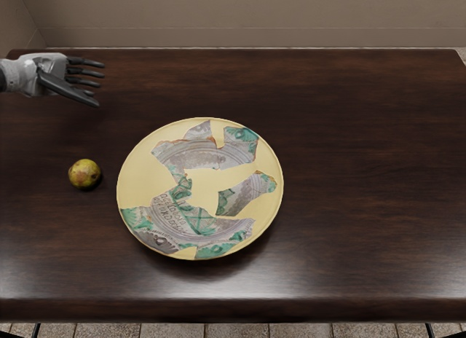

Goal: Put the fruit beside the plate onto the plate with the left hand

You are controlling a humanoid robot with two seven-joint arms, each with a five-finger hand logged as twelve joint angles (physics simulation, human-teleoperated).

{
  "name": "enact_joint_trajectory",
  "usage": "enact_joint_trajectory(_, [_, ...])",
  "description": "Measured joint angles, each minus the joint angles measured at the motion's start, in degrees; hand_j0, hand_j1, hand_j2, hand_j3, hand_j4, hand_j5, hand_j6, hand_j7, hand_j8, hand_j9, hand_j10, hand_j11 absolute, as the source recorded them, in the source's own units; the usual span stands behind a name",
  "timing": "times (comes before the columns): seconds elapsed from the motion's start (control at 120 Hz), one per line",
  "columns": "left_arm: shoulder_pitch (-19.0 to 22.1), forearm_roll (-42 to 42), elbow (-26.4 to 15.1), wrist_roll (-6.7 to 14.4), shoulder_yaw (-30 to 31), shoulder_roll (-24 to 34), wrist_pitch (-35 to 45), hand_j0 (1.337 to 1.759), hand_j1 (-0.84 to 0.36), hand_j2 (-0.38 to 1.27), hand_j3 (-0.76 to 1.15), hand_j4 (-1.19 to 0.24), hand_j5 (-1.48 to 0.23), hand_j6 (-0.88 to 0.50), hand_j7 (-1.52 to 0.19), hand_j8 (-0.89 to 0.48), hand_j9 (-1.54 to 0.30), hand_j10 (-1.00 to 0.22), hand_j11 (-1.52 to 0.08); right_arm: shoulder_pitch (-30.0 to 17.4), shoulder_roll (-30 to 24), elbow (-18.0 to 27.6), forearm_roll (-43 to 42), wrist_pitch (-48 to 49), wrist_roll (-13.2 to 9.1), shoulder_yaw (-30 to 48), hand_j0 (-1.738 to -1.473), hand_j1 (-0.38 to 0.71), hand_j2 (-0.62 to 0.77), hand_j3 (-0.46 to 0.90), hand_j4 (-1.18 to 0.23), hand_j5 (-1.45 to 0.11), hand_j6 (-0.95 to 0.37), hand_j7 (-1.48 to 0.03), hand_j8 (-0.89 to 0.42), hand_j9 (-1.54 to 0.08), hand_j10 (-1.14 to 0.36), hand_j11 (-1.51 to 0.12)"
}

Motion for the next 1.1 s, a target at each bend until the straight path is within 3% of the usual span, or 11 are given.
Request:
enact_joint_trajectory(0.167, [0.3, 0.1, 0.0, 0.1, 0.0, 0.1, 0.0, 1.658, 0.05, 0.05, 0.0, -0.25, -0.33, -0.25, -0.33, -0.25, -0.32, -0.25, -0.32, -0.2, 0.0, -0.1, 0.0, 0.0, 0.1, 0.0, -1.658, -0.31, -0.01, 0.0, -0.03, -0.05, -0.04, -0.05, -0.03, -0.05, -0.03, -0.05])
enact_joint_trajectory(0.283, [-2.9, 6.9, -0.8, 0.7, 0.1, 0.4, 0.0, 1.658, 0.05, 0.05, 0.0, -0.25, -0.33, -0.25, -0.33, -0.25, -0.33, -0.25, -0.33, -0.2, 0.0, -0.1, 0.0, 0.0, 0.1, 0.0, -1.658, -0.31, -0.01, 0.0, -0.03, -0.05, -0.04, -0.05, -0.03, -0.05, -0.03, -0.05])
enact_joint_trajectory(0.4, [-5.5, 14.1, -1.9, 4.0, 0.1, 1.0, 0.0, 1.658, 0.05, 0.05, 0.0, -0.25, -0.33, -0.25, -0.33, -0.25, -0.33, -0.25, -0.33, -0.3, 0.0, -0.1, 0.0, 0.0, 0.0, 0.0, -1.658, -0.31, -0.01, 0.0, -0.03, -0.05, -0.04, -0.05, -0.03, -0.05, -0.03, -0.05])
enact_joint_trajectory(0.55, [-9.5, 19.6, -7.7, 9.2, 0.2, 5.2, 0.0, 1.658, 0.05, 0.05, 0.0, -0.25, -0.33, -0.25, -0.33, -0.25, -0.33, -0.25, -0.33, -0.3, 0.0, -0.1, 0.0, 0.0, 0.0, 0.0, -1.658, -0.31, -0.01, 0.0, -0.03, -0.05, -0.04, -0.05, -0.03, -0.05, -0.03, -0.05])
enact_joint_trajectory(0.767, [-13.2, 23.5, -13.1, 13.7, 0.2, 9.0, 0.0, 1.658, 0.05, 0.05, 0.0, -0.25, -0.33, -0.25, -0.33, -0.25, -0.33, -0.25, -0.33, -0.3, 0.0, -0.1, 0.0, 0.0, 0.0, 0.0, -1.658, -0.31, -0.01, 0.0, -0.03, -0.05, -0.04, -0.05, -0.04, -0.05, -0.03, -0.05])
enact_joint_trajectory(0.85, [-14.1, 25.4, -17.7, 14.6, 0.2, 11.8, 0.0, 1.658, 0.05, 0.05, 0.0, -0.25, -0.33, -0.25, -0.33, -0.25, -0.33, -0.25, -0.33, -0.3, 0.0, -0.1, 0.0, 0.0, 0.0, 0.0, -1.658, -0.31, -0.01, 0.0, -0.03, -0.05, -0.04, -0.05, -0.03, -0.05, -0.03, -0.05])
enact_joint_trajectory(1.1, [-16.5, 28.8, -36.9, 16.1, 2.2, 18.9, 0.0, 1.658, 0.05, 0.05, 0.0, -0.25, -0.33, -0.25, -0.33, -0.25, -0.33, -0.25, -0.33, -0.3, 0.0, -0.1, 0.0, 0.0, 0.0, 0.0, -1.658, -0.31, -0.01, 0.0, -0.03, -0.05, -0.04, -0.05, -0.03, -0.05, -0.03, -0.05])
